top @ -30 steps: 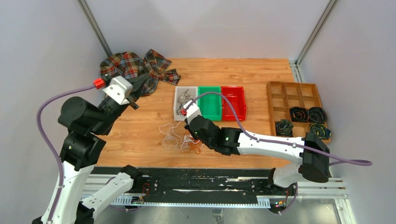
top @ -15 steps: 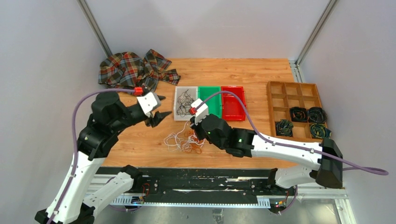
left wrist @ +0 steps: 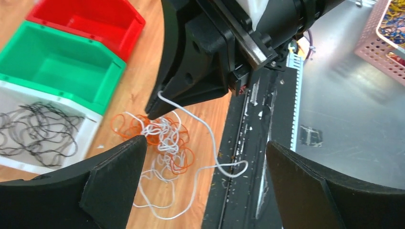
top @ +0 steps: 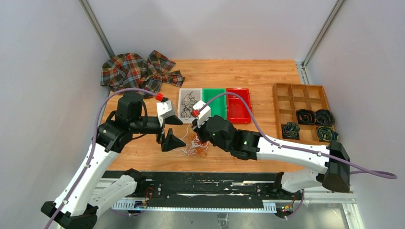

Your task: Untangle the cables

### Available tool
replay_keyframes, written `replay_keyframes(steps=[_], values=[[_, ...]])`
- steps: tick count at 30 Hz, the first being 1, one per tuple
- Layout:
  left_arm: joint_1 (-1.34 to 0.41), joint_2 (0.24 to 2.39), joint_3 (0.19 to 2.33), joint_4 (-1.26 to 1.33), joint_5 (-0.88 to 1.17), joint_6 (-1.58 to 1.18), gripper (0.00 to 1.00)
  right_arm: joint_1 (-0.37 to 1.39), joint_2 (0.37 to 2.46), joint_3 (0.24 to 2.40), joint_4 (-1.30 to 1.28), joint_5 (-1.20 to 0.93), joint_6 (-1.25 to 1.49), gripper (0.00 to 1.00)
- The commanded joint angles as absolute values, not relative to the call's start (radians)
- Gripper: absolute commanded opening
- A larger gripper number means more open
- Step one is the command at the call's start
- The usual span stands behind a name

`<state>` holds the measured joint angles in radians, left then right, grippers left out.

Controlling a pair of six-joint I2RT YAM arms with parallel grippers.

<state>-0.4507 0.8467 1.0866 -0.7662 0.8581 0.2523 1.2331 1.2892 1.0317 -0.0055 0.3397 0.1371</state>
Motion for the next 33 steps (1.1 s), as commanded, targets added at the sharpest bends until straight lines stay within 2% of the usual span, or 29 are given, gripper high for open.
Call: replay_keyframes(steps=[1,4,7,9,12,15,16,19,22,28,33], values=[[-0.470,0.842,1.042,-0.765,0.871,0.194,0.99,1.235,1.317,1.109,0.008,0.322,0.117,0.01],[-0.472,0.838,1.000,-0.691,0.752,0.147,0.93,1.235,1.338,1.131,0.006,0.311,0.117,0.01],[-0.472,0.828,0.981,-0.627,0.623,0.142,0.78,1.235,1.340,1.132,0.010,0.298,0.121,0.01],[-0.472,0.820,0.983,-0.605,0.551,0.193,0.61,1.235,1.331,1.117,0.021,0.294,0.125,0.01],[-0.473,0.800,0.990,-0.559,0.455,0.251,0.27,1.235,1.315,1.086,0.040,0.294,0.132,0.01],[-0.472,0.787,1.017,-0.533,0.465,0.280,0.08,1.230,1.305,1.055,0.075,0.293,0.147,0.01],[-0.472,0.796,1.067,-0.545,0.553,0.289,0.01,1.227,1.301,1.026,0.132,0.291,0.156,0.06],[-0.472,0.807,1.134,-0.567,0.665,0.283,0.01,1.226,1.310,1.004,0.210,0.299,0.162,0.33],[-0.473,0.825,1.209,-0.595,0.762,0.274,0.01,1.225,1.339,1.009,0.275,0.330,0.147,0.47],[-0.472,0.873,1.352,-0.674,0.866,0.254,0.01,1.221,1.387,1.033,0.383,0.379,0.117,0.51],[-0.472,0.898,1.438,-0.732,0.897,0.266,0.01,1.214,1.405,1.014,0.455,0.391,0.121,0.47]])
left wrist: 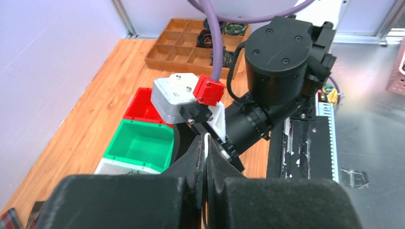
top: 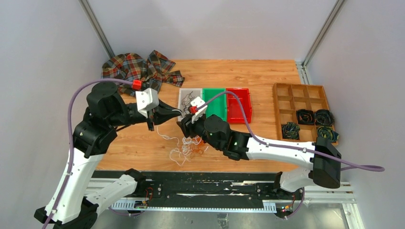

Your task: Untangle the cables

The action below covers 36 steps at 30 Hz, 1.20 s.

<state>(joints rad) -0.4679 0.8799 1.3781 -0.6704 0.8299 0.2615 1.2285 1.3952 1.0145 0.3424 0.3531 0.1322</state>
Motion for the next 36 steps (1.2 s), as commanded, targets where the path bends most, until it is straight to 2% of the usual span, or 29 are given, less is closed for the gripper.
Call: replay_keyframes(steps=[1,9,14,19,23,27,32,36], values=[[-0.472,0.902,1.456,-0.739,0.895,0.271,0.01,1.213,1.409,1.007,0.459,0.388,0.125,0.45],[-0.472,0.965,1.679,-0.746,0.810,0.332,0.01,1.210,1.408,0.834,0.534,0.419,0.198,0.36],[-0.472,1.021,1.831,-0.740,0.730,0.378,0.01,1.209,1.421,0.741,0.562,0.479,0.249,0.34],[-0.472,1.057,1.944,-0.648,0.653,0.373,0.01,1.209,1.472,0.673,0.582,0.496,0.309,0.32],[-0.473,1.060,1.950,-0.519,0.577,0.353,0.01,1.209,1.484,0.643,0.596,0.480,0.335,0.32],[-0.473,1.069,1.941,-0.455,0.551,0.343,0.01,1.209,1.417,0.649,0.573,0.494,0.309,0.42],[-0.472,1.070,1.902,-0.433,0.585,0.312,0.01,1.207,1.251,0.685,0.524,0.537,0.233,0.62],[-0.472,1.054,1.849,-0.407,0.614,0.301,0.01,1.206,1.135,0.722,0.506,0.522,0.147,0.68]])
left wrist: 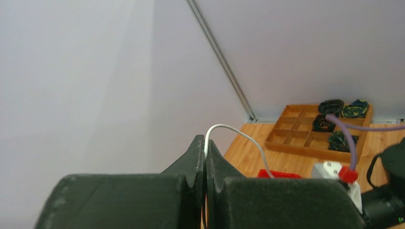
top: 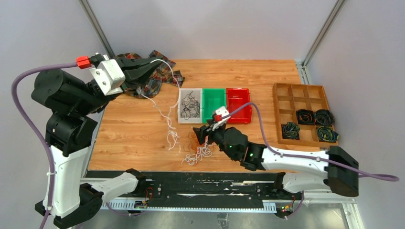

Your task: Untangle the cables

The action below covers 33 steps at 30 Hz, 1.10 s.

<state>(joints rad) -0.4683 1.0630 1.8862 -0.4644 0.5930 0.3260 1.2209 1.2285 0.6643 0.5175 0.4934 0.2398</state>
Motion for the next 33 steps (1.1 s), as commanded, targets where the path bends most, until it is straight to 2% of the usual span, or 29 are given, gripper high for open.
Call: replay_keyframes(steps=[1,8,13,17,28,33], values=[[-0.472,1.051,1.841,-0.410,0.618,0.307,0.01,1.205,1.109,0.729,0.495,0.518,0.127,0.69],[-0.472,1.043,1.817,-0.511,0.649,0.456,0.01,1.200,0.923,0.803,0.381,0.465,0.026,0.70],[-0.473,1.038,1.810,-0.586,0.725,0.573,0.00,1.197,0.868,0.876,0.302,0.422,-0.019,0.71],[-0.473,1.019,1.782,-0.598,0.749,0.644,0.00,1.186,0.870,0.974,0.199,0.397,-0.023,0.71],[-0.472,0.971,1.709,-0.655,0.774,0.755,0.00,1.179,0.906,1.144,0.136,0.009,0.055,0.76],[-0.472,0.956,1.681,-0.656,0.790,0.783,0.00,1.180,0.978,1.181,0.143,-0.076,0.106,0.77]])
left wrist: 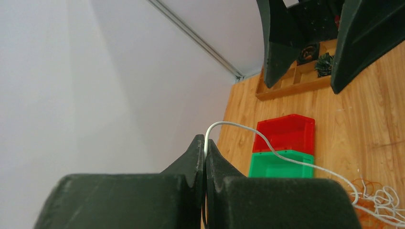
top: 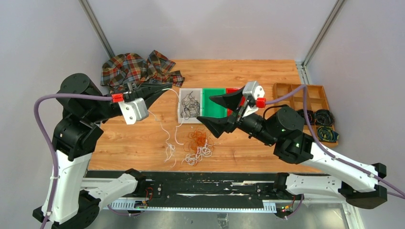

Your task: Untangle the cables

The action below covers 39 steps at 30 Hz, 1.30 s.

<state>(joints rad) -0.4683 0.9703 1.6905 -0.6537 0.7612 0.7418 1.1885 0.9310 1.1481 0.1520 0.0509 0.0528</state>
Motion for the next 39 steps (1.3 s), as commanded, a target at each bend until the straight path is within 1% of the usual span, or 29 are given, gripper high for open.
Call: replay_keyframes(steps=[1,5,18,35,39], values=[[-0.472,0.956,1.681,-0.656,0.796,0.781,0.00,1.180,0.993,1.187,0.147,-0.087,0.112,0.77],[-0.473,0.953,1.679,-0.656,0.816,0.782,0.01,1.180,1.057,1.209,0.175,-0.126,0.123,0.77],[-0.472,0.945,1.657,-0.656,0.837,0.792,0.01,1.201,1.234,1.290,0.210,-0.149,0.085,0.79],[-0.473,0.937,1.659,-0.655,0.877,0.772,0.00,1.250,1.394,1.410,0.236,-0.203,0.028,0.80],[-0.473,0.938,1.661,-0.657,0.885,0.762,0.00,1.255,1.423,1.424,0.254,-0.185,0.029,0.80]])
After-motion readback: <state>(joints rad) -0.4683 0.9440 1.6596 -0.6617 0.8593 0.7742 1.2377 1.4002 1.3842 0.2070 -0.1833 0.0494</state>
